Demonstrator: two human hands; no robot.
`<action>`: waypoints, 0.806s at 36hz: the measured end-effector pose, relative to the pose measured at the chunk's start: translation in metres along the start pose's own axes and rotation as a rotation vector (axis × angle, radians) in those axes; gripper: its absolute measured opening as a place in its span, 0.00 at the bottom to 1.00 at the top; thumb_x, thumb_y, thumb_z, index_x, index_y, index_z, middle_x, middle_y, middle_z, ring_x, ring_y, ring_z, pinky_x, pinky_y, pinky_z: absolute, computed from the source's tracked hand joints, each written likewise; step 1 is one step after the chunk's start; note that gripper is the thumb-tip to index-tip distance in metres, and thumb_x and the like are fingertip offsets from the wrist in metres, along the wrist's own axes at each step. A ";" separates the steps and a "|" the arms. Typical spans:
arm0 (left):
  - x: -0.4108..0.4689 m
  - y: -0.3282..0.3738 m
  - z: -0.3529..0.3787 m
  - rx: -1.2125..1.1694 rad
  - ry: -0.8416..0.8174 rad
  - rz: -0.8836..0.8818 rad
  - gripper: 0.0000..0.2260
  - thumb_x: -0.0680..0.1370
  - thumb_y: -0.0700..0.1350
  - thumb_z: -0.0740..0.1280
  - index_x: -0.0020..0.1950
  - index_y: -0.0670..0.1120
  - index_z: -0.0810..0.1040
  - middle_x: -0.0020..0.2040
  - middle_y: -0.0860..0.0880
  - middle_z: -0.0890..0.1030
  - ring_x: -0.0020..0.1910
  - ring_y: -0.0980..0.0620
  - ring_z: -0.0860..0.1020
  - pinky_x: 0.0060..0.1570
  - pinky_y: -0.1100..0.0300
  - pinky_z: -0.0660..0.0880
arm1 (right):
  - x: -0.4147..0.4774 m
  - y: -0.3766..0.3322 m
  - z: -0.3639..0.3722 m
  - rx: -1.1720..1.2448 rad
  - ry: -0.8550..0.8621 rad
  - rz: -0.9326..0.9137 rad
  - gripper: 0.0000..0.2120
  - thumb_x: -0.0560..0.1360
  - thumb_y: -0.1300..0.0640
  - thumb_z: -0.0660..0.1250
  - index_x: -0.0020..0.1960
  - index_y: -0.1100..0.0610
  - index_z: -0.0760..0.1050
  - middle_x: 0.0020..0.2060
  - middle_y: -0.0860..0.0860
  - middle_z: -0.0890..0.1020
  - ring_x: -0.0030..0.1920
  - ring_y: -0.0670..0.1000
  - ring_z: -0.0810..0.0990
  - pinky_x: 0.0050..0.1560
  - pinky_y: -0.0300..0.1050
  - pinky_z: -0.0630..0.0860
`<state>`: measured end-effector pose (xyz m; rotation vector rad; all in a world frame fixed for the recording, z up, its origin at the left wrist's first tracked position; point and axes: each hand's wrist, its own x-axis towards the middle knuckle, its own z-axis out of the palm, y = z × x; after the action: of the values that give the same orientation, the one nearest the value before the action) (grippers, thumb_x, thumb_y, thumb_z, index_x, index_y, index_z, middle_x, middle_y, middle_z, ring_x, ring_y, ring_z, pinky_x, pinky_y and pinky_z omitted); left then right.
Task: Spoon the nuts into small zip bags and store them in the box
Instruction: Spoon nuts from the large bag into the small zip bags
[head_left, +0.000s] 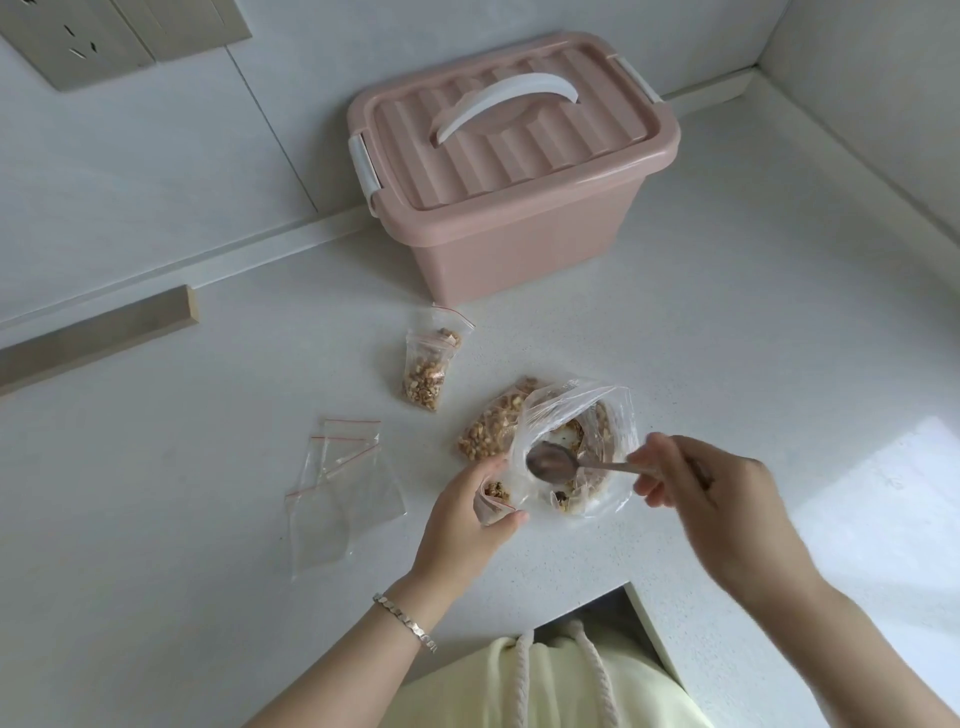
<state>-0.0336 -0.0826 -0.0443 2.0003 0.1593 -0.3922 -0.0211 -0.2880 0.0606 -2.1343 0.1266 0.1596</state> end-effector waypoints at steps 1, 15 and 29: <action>0.000 0.000 0.000 0.000 0.004 0.000 0.24 0.70 0.41 0.73 0.62 0.56 0.68 0.58 0.61 0.71 0.58 0.66 0.69 0.51 0.84 0.60 | 0.001 0.006 -0.003 0.041 0.053 0.030 0.17 0.70 0.40 0.54 0.38 0.47 0.78 0.28 0.47 0.81 0.32 0.42 0.79 0.37 0.37 0.76; -0.002 0.000 -0.002 0.018 -0.004 -0.001 0.26 0.71 0.42 0.73 0.66 0.51 0.69 0.61 0.58 0.72 0.61 0.63 0.69 0.51 0.85 0.59 | 0.016 0.088 0.048 0.110 0.216 0.091 0.09 0.79 0.59 0.58 0.47 0.54 0.77 0.38 0.48 0.81 0.42 0.44 0.80 0.46 0.39 0.76; 0.000 -0.005 -0.001 0.020 0.023 -0.013 0.24 0.70 0.44 0.73 0.64 0.54 0.70 0.61 0.58 0.75 0.61 0.63 0.71 0.57 0.81 0.61 | 0.009 0.108 0.061 0.140 0.004 0.052 0.09 0.75 0.48 0.57 0.46 0.45 0.77 0.39 0.44 0.83 0.41 0.42 0.81 0.43 0.31 0.76</action>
<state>-0.0345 -0.0790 -0.0483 2.0248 0.1838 -0.3806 -0.0331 -0.2946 -0.0634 -1.9924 0.1903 0.1723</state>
